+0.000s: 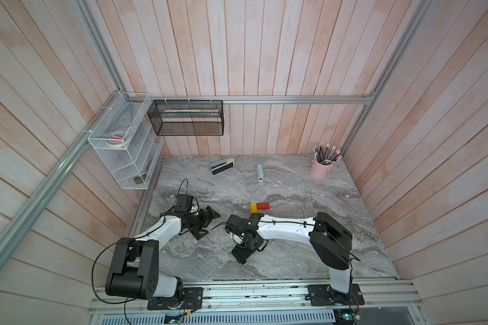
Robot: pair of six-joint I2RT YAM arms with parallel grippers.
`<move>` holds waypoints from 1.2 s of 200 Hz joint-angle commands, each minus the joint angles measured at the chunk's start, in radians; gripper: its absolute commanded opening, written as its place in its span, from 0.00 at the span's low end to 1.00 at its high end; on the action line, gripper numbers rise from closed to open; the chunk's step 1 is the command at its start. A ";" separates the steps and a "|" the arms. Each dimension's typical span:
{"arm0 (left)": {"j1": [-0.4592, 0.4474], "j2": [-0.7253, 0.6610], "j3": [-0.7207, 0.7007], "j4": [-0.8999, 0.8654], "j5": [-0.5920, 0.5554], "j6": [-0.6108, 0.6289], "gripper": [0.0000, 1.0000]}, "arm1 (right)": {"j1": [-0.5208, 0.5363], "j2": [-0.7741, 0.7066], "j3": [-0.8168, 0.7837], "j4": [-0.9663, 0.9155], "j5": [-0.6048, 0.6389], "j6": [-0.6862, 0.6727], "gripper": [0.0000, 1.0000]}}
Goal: Assemble the number 6 with building blocks
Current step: Pick up the building block from the center of the board, then assemble the building block at the center of the board.
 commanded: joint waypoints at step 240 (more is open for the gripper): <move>0.005 0.087 0.146 -0.052 -0.033 0.080 1.00 | -0.386 -0.023 0.219 -0.169 0.228 0.280 0.66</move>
